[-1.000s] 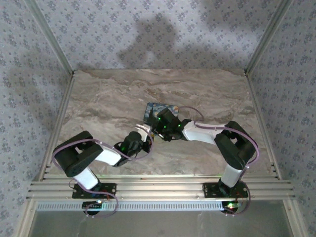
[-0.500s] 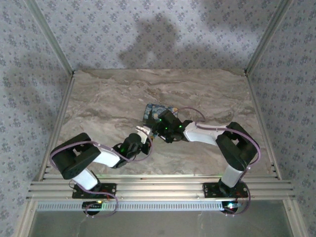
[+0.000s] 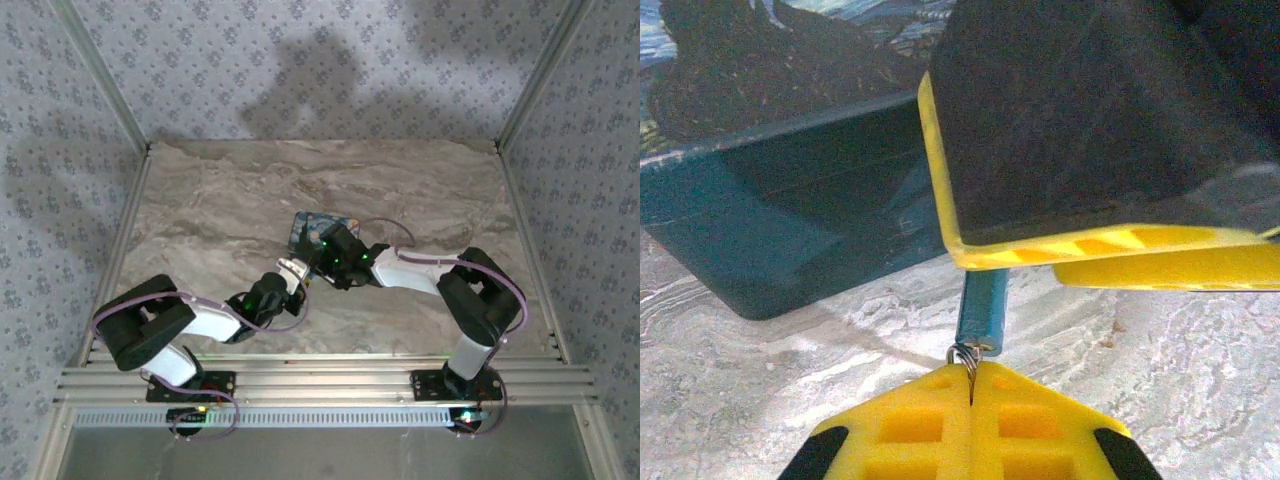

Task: Unlock a padlock with a key

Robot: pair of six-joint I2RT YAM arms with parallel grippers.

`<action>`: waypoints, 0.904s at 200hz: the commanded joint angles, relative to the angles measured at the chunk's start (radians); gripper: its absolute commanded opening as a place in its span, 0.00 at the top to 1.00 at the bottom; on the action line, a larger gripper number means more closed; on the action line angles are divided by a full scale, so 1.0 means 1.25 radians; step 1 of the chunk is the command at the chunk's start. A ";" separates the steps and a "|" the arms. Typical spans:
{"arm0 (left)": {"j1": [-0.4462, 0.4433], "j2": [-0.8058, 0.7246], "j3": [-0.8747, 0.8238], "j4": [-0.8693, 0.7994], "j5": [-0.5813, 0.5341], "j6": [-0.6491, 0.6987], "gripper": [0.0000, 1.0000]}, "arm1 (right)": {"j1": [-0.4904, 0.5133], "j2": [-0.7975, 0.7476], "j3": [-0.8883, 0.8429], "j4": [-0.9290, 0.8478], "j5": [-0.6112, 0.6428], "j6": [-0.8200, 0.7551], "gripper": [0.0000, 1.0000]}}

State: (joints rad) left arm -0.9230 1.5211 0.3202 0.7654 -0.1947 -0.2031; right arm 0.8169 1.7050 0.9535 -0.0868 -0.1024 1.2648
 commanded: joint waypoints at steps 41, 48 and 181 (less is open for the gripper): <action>-0.028 -0.038 0.016 -0.041 -0.045 0.041 1.00 | 0.019 0.010 0.010 -0.038 -0.016 0.003 0.59; -0.031 -0.039 0.018 -0.045 -0.049 0.046 1.00 | 0.021 0.012 0.013 -0.040 -0.017 0.003 0.58; -0.070 -0.041 0.030 -0.054 -0.106 0.096 1.00 | 0.043 0.034 0.050 -0.062 -0.038 -0.002 0.68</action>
State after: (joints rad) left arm -1.0004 1.4857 0.3225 0.7052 -0.3077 -0.1055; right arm 0.8471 1.7245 0.9920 -0.1261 -0.1207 1.2633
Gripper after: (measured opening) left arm 0.059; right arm 0.361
